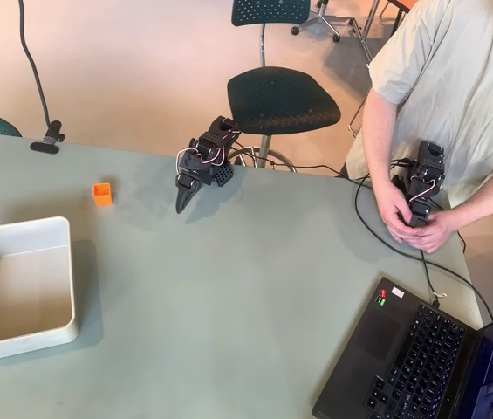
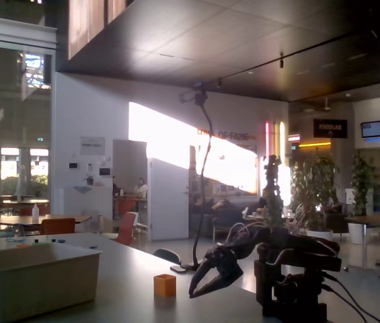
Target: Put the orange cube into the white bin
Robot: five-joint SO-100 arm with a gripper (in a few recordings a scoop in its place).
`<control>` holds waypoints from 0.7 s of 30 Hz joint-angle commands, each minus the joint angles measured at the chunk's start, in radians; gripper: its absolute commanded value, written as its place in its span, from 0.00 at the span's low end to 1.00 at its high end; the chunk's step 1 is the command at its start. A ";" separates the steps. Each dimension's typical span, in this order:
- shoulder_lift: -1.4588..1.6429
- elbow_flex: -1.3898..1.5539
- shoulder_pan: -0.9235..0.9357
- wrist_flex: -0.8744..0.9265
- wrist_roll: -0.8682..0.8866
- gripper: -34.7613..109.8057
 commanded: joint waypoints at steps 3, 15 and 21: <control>0.023 0.043 0.005 -0.008 0.000 0.23; 0.023 0.043 0.006 -0.012 -0.006 0.23; 0.023 0.044 -0.006 -0.014 0.000 0.23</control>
